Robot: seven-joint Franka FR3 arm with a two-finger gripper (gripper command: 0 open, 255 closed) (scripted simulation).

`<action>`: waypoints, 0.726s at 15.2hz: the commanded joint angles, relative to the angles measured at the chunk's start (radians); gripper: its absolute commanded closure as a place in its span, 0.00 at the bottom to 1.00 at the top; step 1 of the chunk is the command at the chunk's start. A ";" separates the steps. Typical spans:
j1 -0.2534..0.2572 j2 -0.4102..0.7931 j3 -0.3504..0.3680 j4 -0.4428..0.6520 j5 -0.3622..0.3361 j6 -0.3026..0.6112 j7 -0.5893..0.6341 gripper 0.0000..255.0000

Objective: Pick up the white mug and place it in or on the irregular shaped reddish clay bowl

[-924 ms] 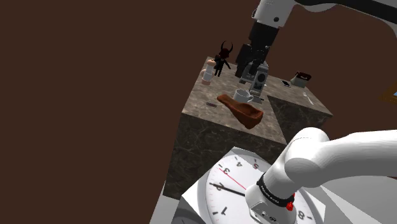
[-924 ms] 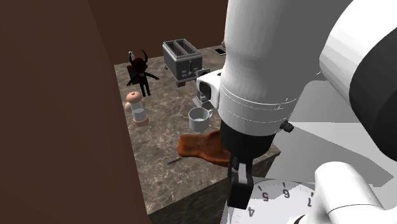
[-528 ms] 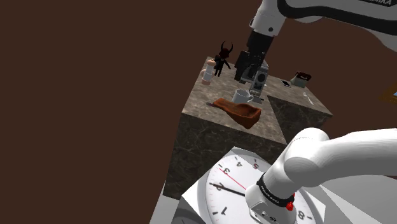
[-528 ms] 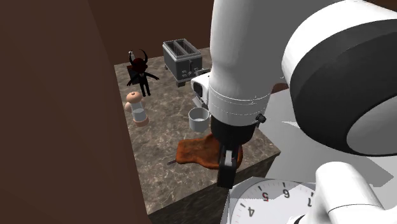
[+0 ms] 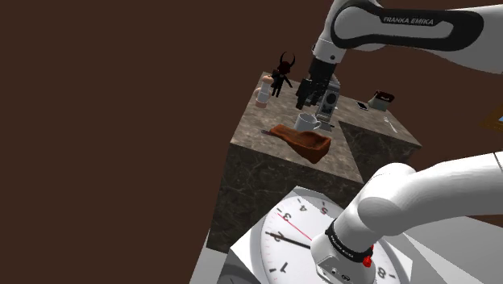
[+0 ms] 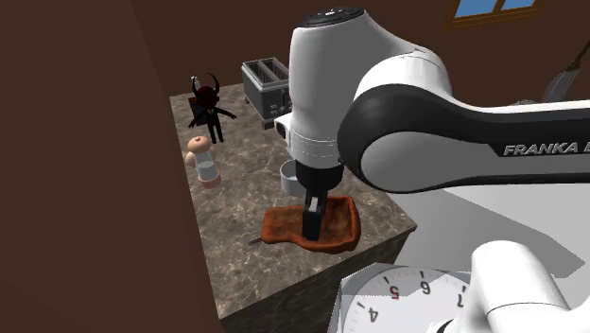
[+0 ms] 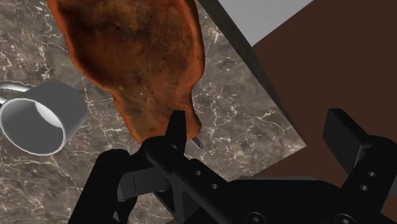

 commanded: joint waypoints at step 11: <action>-0.049 0.307 -0.206 0.060 -0.044 0.265 -0.210 0.00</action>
